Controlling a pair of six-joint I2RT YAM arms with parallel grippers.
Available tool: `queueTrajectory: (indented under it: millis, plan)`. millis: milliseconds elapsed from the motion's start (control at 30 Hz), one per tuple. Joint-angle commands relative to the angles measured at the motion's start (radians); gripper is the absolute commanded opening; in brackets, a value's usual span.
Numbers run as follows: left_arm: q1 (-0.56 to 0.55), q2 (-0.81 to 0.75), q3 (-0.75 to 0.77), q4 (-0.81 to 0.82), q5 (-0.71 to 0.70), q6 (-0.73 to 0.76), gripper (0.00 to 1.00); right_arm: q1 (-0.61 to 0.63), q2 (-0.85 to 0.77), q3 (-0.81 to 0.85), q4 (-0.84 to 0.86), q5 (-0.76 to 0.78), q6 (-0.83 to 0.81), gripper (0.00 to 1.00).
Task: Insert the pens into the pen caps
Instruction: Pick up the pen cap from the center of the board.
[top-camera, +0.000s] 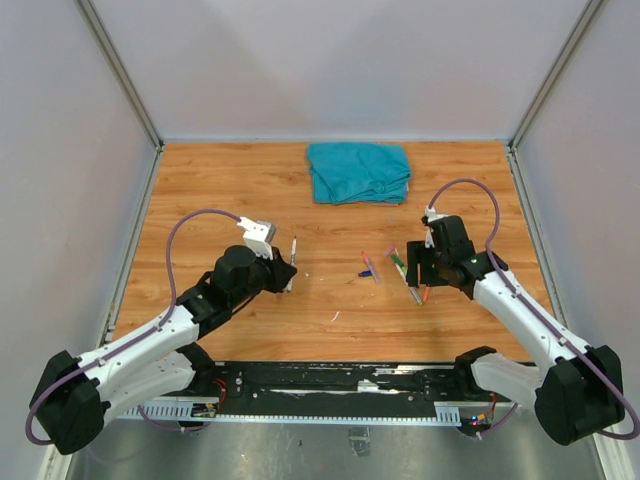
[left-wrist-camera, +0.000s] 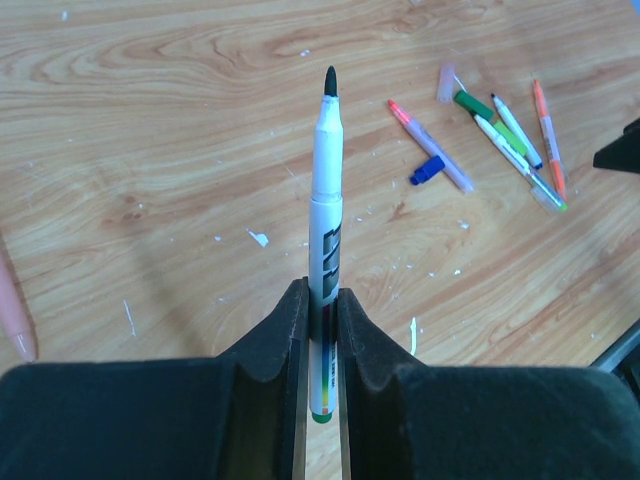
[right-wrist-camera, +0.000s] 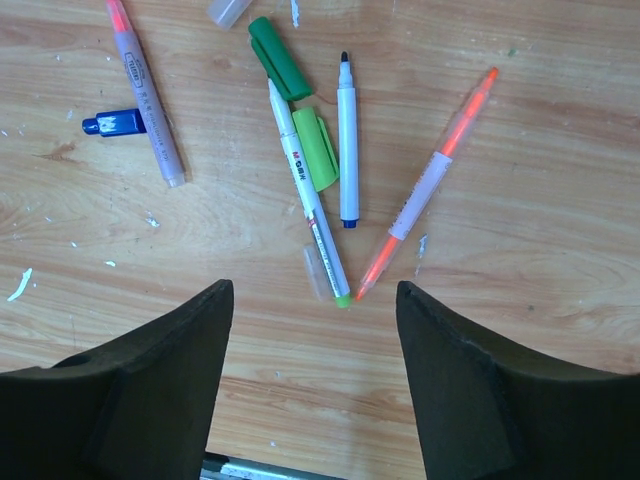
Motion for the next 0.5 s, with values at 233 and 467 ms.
queueTrajectory:
  millis: [233, 467]
  plan:
    - [0.003, -0.015, -0.049, 0.118, 0.204, 0.081, 0.0, -0.021, 0.093, 0.052, 0.011, -0.083, -0.026, 0.49]
    - [0.002, 0.024, -0.03, 0.096, 0.218, 0.08, 0.0, -0.023, 0.139, 0.071, 0.018, -0.085, -0.044, 0.45]
